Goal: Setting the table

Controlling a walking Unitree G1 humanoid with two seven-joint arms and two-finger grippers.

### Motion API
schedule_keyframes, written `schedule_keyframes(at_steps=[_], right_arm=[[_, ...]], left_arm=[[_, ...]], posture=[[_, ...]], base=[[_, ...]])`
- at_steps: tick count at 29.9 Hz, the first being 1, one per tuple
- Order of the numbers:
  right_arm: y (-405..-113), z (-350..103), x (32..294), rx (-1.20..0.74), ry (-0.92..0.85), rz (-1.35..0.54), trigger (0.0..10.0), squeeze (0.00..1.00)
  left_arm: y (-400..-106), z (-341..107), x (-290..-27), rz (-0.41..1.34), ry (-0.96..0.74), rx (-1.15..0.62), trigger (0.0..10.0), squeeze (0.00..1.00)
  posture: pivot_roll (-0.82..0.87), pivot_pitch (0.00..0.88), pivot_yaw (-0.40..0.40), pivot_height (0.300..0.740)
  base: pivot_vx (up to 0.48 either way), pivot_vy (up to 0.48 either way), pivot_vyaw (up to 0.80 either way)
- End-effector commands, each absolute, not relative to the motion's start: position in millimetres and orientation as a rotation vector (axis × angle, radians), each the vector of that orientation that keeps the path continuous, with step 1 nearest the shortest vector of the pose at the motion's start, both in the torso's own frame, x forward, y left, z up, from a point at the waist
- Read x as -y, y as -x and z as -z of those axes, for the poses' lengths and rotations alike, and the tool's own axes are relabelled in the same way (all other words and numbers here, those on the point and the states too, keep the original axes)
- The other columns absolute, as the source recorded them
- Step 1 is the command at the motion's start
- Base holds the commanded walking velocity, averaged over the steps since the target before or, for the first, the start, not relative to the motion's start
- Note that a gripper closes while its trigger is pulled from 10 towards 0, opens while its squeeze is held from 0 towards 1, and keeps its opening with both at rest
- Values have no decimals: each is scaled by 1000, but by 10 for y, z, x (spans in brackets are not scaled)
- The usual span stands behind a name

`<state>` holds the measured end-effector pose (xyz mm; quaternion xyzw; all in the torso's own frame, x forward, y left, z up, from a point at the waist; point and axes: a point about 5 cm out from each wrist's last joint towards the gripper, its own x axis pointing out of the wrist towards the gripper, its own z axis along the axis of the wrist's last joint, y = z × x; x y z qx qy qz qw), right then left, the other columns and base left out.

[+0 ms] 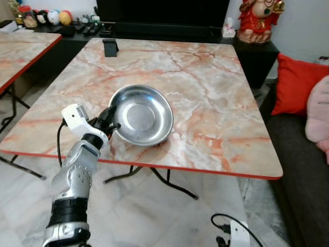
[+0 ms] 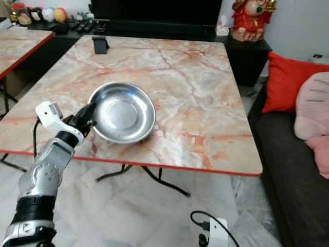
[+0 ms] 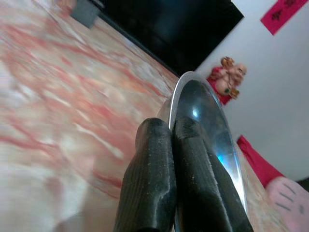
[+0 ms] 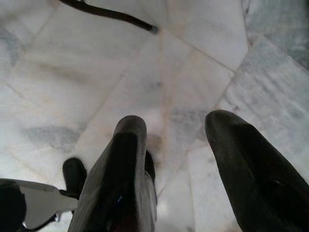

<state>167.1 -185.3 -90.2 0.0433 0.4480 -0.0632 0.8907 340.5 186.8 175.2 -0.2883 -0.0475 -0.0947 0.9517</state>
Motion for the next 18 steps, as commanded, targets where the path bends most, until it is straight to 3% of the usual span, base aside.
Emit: schedule_keyframes(at_steps=[1,12,16,18], right_arm=[[-1677,899,1842,-923,-103,136,10000,0],[-1679,897,1858,-926,-97,137,10000,0],[-1687,894,1857,-924,-102,138,10000,0],[-1686,897,1851,-930,-107,129,10000,0]], left_arm=[[-3402,-1880,-1892,199,572,147,10000,0],[-3407,-1906,-1801,209,521,154,10000,0],[-3403,-1902,-1779,213,518,153,10000,0],[-3403,-1894,-1775,209,520,149,10000,0]], posture=[[64,0,-25,740],[64,0,-24,740],[61,0,-23,740],[62,0,-24,740]], base=[[0,0,0],[0,0,0],[0,-364,0],[0,-392,-694]])
